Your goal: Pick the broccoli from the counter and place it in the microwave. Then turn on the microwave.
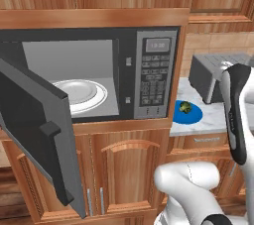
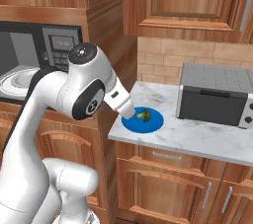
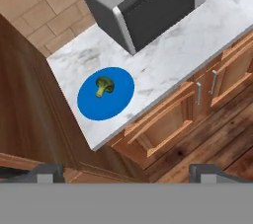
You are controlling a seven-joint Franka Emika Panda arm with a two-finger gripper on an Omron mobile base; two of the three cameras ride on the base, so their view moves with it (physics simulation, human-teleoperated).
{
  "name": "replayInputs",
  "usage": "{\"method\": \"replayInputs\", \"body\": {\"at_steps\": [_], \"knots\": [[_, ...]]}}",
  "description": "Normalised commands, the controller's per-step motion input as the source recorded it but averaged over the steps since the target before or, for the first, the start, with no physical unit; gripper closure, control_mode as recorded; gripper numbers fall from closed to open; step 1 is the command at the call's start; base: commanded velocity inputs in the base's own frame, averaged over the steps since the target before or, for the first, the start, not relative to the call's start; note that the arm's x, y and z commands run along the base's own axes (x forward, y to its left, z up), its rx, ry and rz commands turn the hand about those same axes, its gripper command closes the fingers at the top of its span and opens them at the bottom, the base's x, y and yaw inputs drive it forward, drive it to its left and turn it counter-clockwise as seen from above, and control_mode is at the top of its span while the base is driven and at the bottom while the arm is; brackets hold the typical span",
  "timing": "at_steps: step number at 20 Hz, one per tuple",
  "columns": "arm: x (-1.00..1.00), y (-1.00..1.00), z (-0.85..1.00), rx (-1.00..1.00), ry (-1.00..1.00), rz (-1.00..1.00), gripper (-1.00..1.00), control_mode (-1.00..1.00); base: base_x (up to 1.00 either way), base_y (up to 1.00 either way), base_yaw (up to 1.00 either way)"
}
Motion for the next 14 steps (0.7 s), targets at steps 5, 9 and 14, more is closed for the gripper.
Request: {"method": "replayInputs", "body": {"at_steps": [5, 9, 14], "knots": [[0.37, -0.02, -0.27, 0.00, 0.00, 0.00, -1.00, -1.00, 0.00, 0.00, 0.00], [0.42, 0.00, -0.27, 0.04, 0.05, 0.00, -1.00, -1.00, 0.00, 0.00, 0.00], [0.36, 0.00, -0.33, 0.09, 0.08, 0.00, -1.00, -1.00, 0.00, 0.00, 0.00]]}}
